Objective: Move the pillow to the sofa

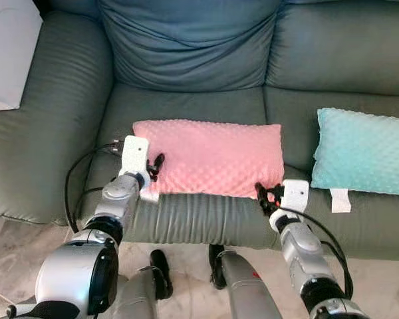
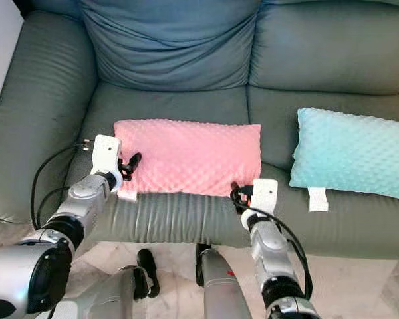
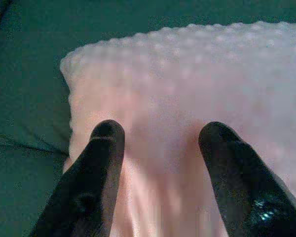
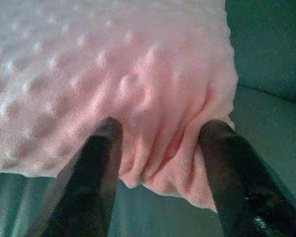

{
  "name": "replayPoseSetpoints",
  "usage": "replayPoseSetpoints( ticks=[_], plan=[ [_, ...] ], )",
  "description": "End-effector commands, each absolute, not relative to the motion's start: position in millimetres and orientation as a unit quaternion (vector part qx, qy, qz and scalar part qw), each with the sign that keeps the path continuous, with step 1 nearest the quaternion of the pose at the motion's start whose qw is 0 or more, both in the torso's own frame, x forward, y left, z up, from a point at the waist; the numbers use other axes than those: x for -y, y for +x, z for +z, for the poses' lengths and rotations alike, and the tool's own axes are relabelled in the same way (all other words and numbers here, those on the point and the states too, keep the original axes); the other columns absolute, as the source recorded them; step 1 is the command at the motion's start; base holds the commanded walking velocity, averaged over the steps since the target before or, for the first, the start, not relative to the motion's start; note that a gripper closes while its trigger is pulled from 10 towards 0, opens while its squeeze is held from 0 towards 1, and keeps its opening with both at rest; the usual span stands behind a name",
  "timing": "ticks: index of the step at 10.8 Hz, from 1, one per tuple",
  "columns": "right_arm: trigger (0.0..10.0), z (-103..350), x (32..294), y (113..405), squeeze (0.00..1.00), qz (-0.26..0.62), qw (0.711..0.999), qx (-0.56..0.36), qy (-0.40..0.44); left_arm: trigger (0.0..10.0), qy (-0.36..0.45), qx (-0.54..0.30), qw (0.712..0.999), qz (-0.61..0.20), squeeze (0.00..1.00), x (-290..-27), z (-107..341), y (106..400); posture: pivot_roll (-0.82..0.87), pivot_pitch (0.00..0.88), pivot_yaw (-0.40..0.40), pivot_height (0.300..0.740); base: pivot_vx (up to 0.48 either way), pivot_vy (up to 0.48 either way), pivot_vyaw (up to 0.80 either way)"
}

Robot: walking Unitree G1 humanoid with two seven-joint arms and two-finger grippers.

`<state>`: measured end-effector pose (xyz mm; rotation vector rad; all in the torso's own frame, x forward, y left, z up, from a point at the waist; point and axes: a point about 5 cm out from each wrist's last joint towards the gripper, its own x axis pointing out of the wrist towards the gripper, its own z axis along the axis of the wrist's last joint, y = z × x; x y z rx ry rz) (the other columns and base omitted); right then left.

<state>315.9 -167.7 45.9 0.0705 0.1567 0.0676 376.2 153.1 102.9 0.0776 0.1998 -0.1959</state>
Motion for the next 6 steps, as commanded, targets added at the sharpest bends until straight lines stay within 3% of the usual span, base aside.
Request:
replayPoseSetpoints(
  ticks=[1, 6],
  plan=[
    [10.0, 36, 170, 306, 1.0, 0.024, 0.995, -0.092, 0.024, 10.0, 0.041, -0.119, 0.988, -0.093, 1.0, -161, 89, 368, -0.27, 0.423, 0.017, 0.74, 0.0, 0.0, 0.0],
    [10.0, 49, 178, 307, 1.0, 0.001, 0.998, -0.056, 0.01, 10.0, 0.006, -0.078, 0.993, -0.091, 1.0, -173, 95, 367, -0.25, 0.389, 0.028, 0.74, 0.0, 0.0, 0.0]
  ],
)
